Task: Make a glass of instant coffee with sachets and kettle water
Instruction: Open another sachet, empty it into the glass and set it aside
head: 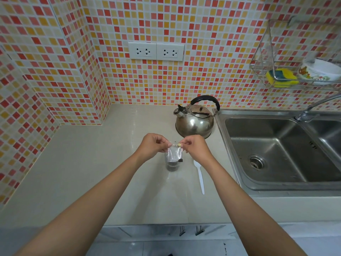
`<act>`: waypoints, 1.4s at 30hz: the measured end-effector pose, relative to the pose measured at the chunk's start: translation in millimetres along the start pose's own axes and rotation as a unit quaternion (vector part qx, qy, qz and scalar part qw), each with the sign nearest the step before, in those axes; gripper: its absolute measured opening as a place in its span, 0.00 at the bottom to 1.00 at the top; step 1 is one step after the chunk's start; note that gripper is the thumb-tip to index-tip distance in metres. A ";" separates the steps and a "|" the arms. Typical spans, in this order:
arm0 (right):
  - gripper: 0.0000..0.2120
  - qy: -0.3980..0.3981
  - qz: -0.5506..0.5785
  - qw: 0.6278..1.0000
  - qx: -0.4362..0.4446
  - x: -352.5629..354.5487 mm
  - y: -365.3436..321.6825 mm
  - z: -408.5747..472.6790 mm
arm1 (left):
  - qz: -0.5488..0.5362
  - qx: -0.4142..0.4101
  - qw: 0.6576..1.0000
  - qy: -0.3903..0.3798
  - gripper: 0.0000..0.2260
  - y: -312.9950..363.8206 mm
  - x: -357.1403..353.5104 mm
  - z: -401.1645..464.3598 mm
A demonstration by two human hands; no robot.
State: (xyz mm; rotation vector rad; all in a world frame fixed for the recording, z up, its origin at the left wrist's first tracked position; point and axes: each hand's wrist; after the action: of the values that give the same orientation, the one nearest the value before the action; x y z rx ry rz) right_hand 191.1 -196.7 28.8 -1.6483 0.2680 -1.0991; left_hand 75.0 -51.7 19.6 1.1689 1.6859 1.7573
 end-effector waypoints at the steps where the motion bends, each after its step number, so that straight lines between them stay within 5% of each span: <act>1: 0.04 0.006 0.006 1.000 0.001 -1.1 0.2 -0.4 | 0.006 -0.003 1.000 0.004 0.05 1.2 -1.5 -0.3; 20: 0.03 -0.004 0.047 0.999 0.022 -3.2 -7.6 -6.9 | 0.021 -0.058 0.998 -0.001 0.04 12.5 -3.4 -5.8; 33: 0.05 -0.020 -0.087 0.993 0.083 -3.8 -10.2 -6.5 | 0.076 -0.036 0.996 -0.036 0.03 7.2 7.7 2.4; 42: 0.04 0.032 0.059 0.997 -0.038 -1.4 -18.9 -6.2 | -0.022 0.047 0.999 -0.009 0.07 -20.1 18.4 -15.7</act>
State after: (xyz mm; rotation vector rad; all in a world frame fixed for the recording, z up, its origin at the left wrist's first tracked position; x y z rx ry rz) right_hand 179.1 -192.4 44.2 -1.6437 0.4478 -1.0659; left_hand 47.5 -43.1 6.9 1.1749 1.7877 1.6508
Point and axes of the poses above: each hand's wrist, its own z-axis towards the middle knuckle, its own x-axis out of the back of the hand, y = z × x, and after that the axes turned 7 degrees about y, right-handed
